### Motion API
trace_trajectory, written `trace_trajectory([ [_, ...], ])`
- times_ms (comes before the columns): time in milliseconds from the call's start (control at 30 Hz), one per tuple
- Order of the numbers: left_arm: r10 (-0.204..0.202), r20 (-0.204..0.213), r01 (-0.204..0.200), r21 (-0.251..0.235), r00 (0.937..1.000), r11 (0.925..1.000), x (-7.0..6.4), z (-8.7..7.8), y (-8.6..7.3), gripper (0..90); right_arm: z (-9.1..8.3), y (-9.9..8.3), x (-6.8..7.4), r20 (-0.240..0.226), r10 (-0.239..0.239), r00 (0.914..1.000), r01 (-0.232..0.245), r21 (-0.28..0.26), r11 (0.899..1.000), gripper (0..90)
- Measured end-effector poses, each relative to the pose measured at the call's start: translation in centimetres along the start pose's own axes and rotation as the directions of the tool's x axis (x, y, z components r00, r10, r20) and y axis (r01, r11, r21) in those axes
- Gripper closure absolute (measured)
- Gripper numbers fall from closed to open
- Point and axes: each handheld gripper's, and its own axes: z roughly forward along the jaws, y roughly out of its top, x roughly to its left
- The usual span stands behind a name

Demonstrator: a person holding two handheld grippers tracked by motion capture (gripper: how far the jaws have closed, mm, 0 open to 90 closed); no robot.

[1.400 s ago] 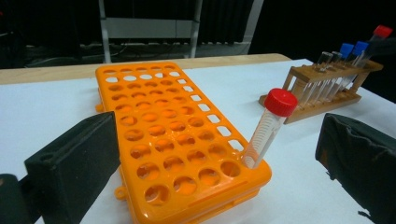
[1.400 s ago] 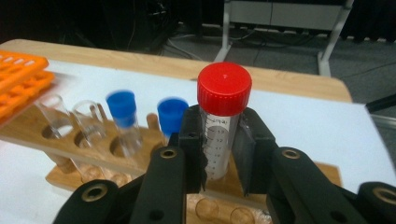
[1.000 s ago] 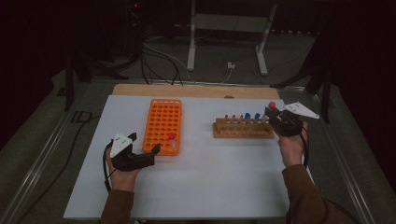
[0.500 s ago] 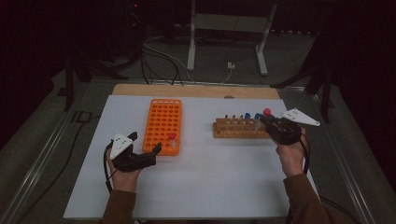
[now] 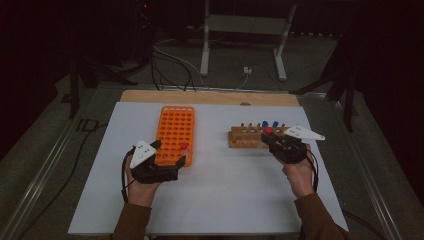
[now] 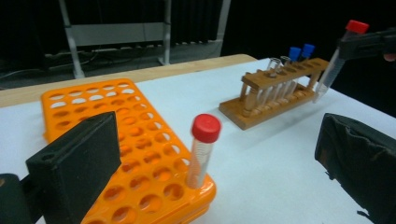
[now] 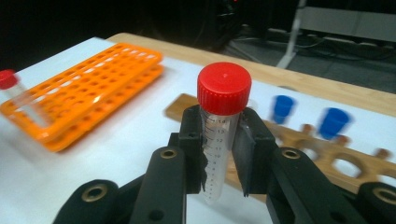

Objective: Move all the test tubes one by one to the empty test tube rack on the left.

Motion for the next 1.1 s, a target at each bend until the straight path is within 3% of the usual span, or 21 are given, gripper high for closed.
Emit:
trace_trajectory([
  [267, 0.043, 0.048, -0.043, -0.006, 0.9979, 0.9991, -1.6, 0.7, 1.2, 1.0, 0.7, 0.5, 2.6, -0.059, -0.055, 0.9968, 0.056, 0.02, 0.998, 74.3],
  [533, 0.075, 0.086, -0.074, -0.016, 0.9935, 0.9971, -3.2, 1.9, 2.2, 1.0, 1.6, 0.8, 4.3, -0.1, -0.06, 0.9931, 0.064, 0.031, 0.997, 74.4],
  [767, 0.096, 0.125, -0.097, -0.003, 0.9874, 0.9953, -4.6, 3.2, 2.5, 1.5, 2.0, 1.5, 5.7, -0.147, -0.078, 0.9861, 0.083, 0.03, 0.996, 74.4],
  [1100, 0.107, 0.155, -0.115, 0.045, 0.9821, 0.9924, -6.1, 5.6, 2.2, 10.4, 2.2, 2.2, 7.7, -0.209, -0.098, 0.9731, 0.104, 0.021, 0.994, 74.4],
])
